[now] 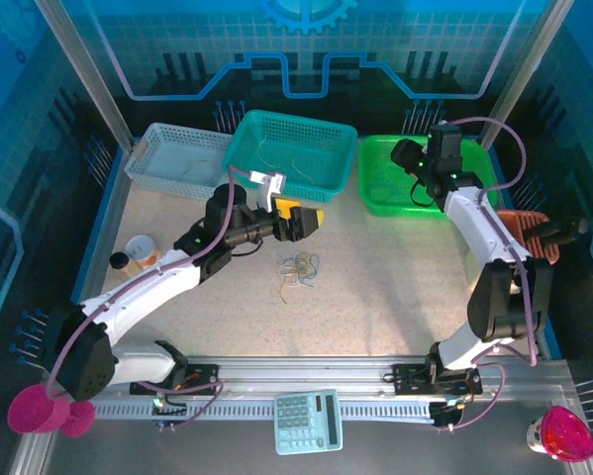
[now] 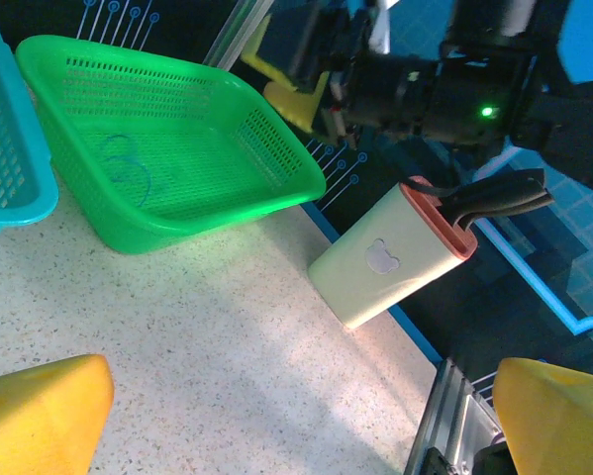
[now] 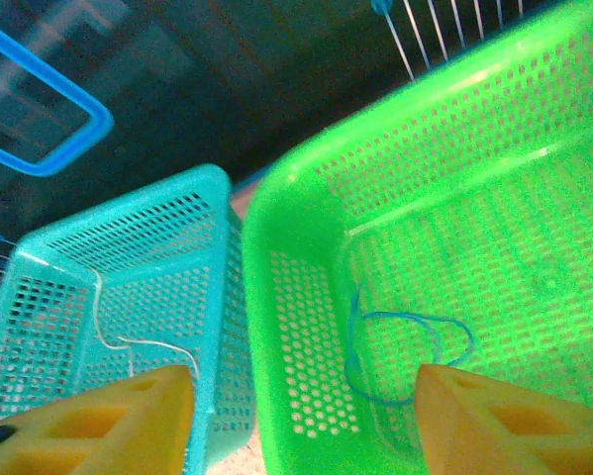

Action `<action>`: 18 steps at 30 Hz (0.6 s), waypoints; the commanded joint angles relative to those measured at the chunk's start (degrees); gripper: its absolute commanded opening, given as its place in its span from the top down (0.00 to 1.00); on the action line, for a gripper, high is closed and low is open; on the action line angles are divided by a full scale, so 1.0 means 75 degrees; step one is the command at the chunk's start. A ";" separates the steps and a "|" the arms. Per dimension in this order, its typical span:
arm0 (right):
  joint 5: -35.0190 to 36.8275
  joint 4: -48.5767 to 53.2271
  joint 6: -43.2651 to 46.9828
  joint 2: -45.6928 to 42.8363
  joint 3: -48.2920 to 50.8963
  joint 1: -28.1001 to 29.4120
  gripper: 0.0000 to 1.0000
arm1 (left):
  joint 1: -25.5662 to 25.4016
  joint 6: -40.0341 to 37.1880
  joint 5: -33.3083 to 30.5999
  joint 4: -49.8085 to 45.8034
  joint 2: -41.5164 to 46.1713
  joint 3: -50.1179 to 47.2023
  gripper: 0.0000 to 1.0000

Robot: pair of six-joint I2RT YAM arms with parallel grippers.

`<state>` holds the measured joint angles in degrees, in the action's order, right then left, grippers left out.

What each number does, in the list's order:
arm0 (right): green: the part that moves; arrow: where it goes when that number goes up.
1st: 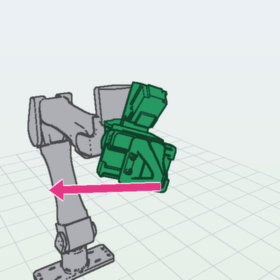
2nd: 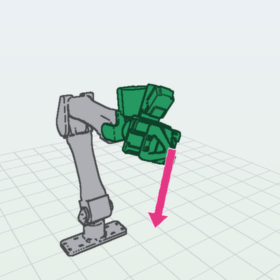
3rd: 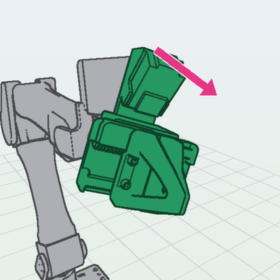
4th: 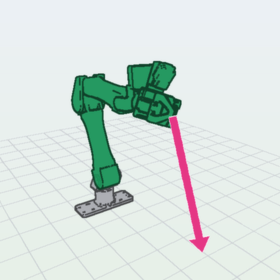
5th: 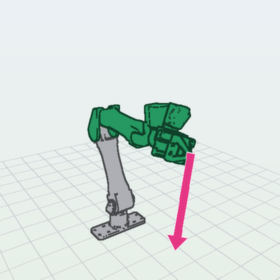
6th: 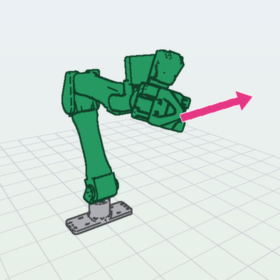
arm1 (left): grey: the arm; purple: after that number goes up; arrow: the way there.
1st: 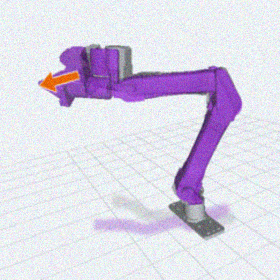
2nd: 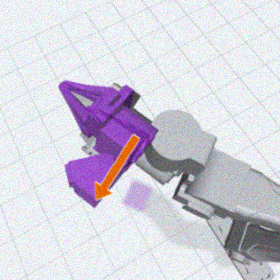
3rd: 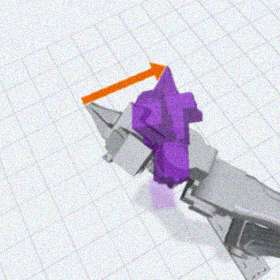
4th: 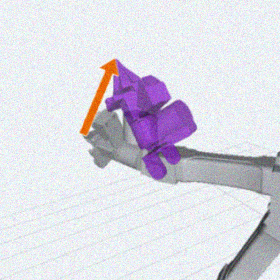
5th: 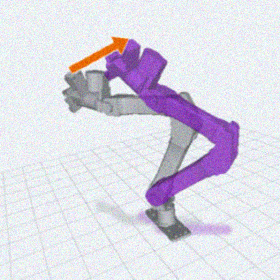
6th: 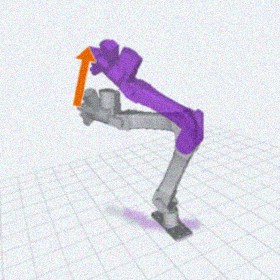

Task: Untangle the cables

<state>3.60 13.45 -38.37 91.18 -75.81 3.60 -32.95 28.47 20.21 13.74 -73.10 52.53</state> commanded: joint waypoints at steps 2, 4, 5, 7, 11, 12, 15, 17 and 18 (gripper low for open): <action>-0.0395 -0.0019 0.0169 -0.0284 0.0166 -0.0113 0.36 | 0.0052 0.0060 -0.0213 -0.0179 0.0214 -0.0123 0.01; -0.0629 -0.0136 0.0188 -0.0488 0.0261 -0.0093 0.36 | 0.0060 0.0059 -0.0321 -0.0255 0.0191 -0.0146 0.01; -0.0757 -0.0164 0.0200 -0.0589 0.0285 -0.0075 0.36 | 0.0066 0.0060 -0.0392 -0.0292 0.0180 -0.0169 0.01; -0.0968 -0.0176 0.0249 -0.0754 0.0342 0.0001 0.37 | 0.0078 0.0094 -0.0505 -0.0331 0.0161 -0.0202 0.01; -0.1215 -0.0234 0.0399 -0.1184 0.0635 0.0354 0.37 | 0.0119 0.0229 -0.0689 -0.0376 0.0138 -0.0344 0.01; -0.1229 -0.0224 0.0435 -0.1275 0.0731 0.0474 0.37 | 0.0138 0.0261 -0.0757 -0.0410 0.0138 -0.0384 0.01; -0.1259 -0.0304 0.0561 -0.1621 0.1168 0.0987 0.37 | 0.0232 0.0442 -0.0952 -0.0481 0.0192 -0.0546 0.01; -0.1247 -0.0316 0.0643 -0.1794 0.1485 0.1404 0.37 | 0.0325 0.0592 -0.1045 -0.0506 0.0240 -0.0680 0.01; -0.1220 -0.0317 0.0690 -0.1869 0.1671 0.1658 0.37 | 0.0389 0.0682 -0.1104 -0.0550 0.0268 -0.0757 0.01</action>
<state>-4.47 11.09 -35.22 78.65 -66.19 12.45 -31.11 31.24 14.33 10.72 -73.03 48.47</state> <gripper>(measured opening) 0.629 0.992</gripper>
